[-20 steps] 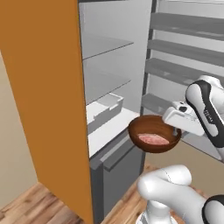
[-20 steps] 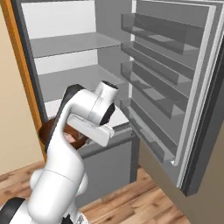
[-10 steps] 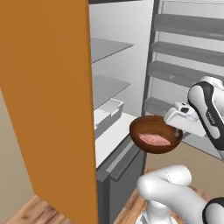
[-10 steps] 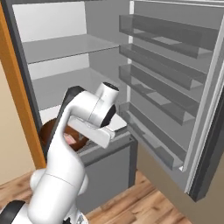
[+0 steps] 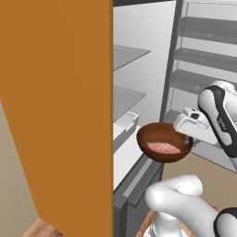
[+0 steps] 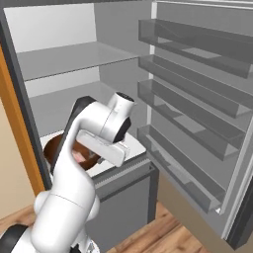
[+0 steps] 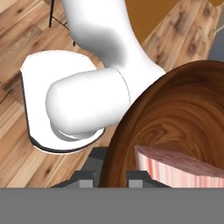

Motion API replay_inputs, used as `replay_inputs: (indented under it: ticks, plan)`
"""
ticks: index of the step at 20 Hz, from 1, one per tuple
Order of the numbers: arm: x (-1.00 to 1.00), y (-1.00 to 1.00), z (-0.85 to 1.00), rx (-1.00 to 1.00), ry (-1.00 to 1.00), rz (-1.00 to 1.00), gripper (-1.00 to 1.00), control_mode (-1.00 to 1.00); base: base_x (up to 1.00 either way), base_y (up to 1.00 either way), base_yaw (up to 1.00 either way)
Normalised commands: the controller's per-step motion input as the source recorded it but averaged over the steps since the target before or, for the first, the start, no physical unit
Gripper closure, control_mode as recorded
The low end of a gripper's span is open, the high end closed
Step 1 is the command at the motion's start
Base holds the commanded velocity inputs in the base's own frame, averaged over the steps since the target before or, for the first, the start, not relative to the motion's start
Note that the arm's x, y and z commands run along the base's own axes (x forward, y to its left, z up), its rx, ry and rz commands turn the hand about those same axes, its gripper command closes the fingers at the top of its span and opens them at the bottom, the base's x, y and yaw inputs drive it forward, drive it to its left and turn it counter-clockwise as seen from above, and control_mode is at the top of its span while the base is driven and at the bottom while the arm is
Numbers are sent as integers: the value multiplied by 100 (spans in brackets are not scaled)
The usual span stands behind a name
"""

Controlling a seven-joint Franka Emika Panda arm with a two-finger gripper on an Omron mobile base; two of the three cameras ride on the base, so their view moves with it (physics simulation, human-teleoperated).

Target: Place one of the steaks on the plate and the other in the bowl. Then place the bowl in the fridge.

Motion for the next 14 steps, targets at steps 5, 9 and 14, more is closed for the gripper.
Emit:
replay_inputs:
  ticks: [5, 9, 14]
  plan:
    - [0, 0, 0, 0, 0, 0, 100, 100, 61, 0, 1]
    - [0, 0, 0, 0, 0, 0, 100, 100, 33, 0, 1]
    - [0, 0, 0, 0, 0, 0, 100, 100, 17, 1, 0]
